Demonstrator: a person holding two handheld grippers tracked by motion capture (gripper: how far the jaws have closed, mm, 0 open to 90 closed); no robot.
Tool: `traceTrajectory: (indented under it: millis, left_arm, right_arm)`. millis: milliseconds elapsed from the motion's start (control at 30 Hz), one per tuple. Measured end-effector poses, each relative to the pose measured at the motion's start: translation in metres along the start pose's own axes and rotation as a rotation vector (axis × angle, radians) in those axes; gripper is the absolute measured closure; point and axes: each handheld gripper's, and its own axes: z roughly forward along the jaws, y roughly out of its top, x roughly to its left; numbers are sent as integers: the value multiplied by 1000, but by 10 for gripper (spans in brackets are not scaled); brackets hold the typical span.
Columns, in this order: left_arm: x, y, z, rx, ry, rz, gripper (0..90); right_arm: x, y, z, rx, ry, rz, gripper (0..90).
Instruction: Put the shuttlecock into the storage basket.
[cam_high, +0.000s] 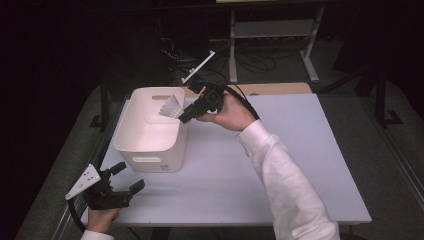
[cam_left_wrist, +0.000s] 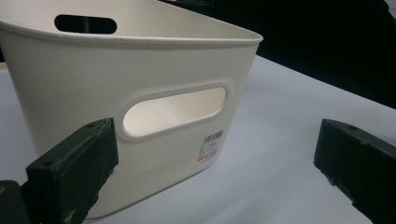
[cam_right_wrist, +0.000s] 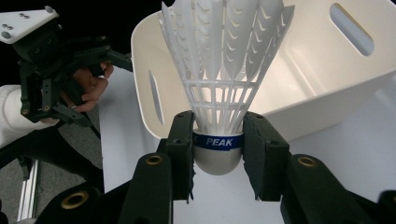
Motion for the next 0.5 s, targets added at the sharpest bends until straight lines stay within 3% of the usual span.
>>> traceTrajectory:
  millis: [500]
  left_arm:
    - [0,0,0,-2,1,0,0]
  right_arm:
    - [11,20,21,26,35,-9,638]
